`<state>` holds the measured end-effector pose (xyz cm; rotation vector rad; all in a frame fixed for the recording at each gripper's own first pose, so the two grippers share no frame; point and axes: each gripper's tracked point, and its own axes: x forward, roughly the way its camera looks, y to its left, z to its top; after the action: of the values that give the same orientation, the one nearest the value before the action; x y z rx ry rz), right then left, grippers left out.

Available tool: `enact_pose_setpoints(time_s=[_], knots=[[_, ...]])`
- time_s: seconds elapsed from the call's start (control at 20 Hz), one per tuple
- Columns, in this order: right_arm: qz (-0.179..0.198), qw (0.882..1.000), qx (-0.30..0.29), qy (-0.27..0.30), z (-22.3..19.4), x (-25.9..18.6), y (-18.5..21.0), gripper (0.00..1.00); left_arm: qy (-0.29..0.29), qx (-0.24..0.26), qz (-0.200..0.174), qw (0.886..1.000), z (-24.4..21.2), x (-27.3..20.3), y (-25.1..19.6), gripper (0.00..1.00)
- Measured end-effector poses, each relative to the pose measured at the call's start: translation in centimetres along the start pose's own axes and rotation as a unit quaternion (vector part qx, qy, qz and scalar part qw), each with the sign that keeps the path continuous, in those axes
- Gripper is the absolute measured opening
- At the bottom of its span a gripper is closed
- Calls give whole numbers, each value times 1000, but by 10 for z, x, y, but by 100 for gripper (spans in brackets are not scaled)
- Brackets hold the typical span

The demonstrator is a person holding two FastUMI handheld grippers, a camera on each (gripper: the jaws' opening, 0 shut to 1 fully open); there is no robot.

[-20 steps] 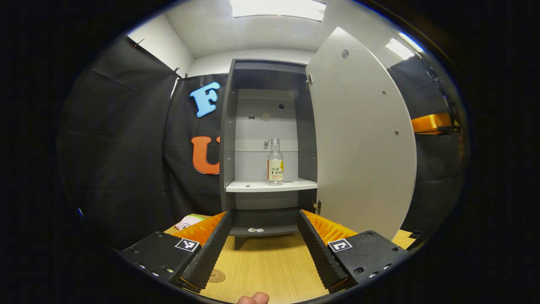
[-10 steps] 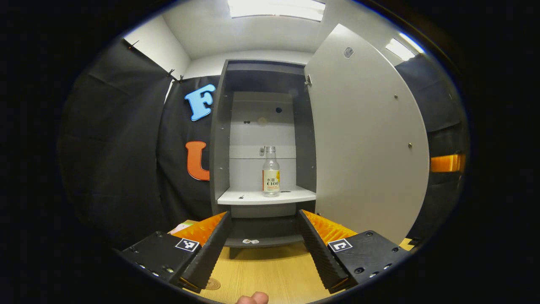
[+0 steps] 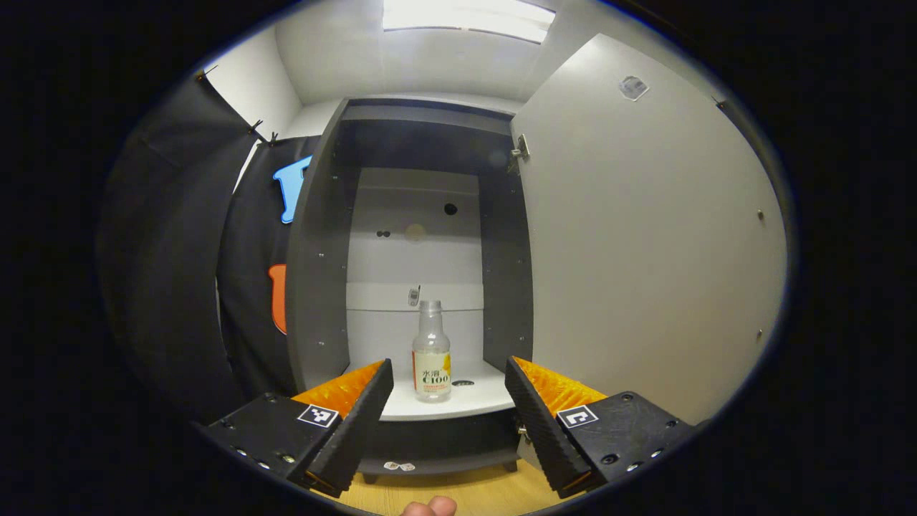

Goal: Open the cabinet door with the right hand, grasp the bottle in the cabinet with the left hand and place it on the coaster, then close the cabinet door with the right hand.

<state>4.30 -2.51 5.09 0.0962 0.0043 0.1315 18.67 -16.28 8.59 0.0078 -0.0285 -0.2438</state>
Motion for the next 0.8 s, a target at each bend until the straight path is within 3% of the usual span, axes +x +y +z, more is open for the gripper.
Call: enact_pose_setpoints(time_s=[0.3,0.5,0.8], knots=[[-23,1000,2,10,-11,-4,-13,93,24,-31,3,999,-11,98,8,95],[-44,999,6,10,-12,-7,-26,93,29,-8,18,999,-21,151,21,95],[-72,997,11,9,-15,-11,-45,93,54,-20,37,998,-43,197,43,95]])
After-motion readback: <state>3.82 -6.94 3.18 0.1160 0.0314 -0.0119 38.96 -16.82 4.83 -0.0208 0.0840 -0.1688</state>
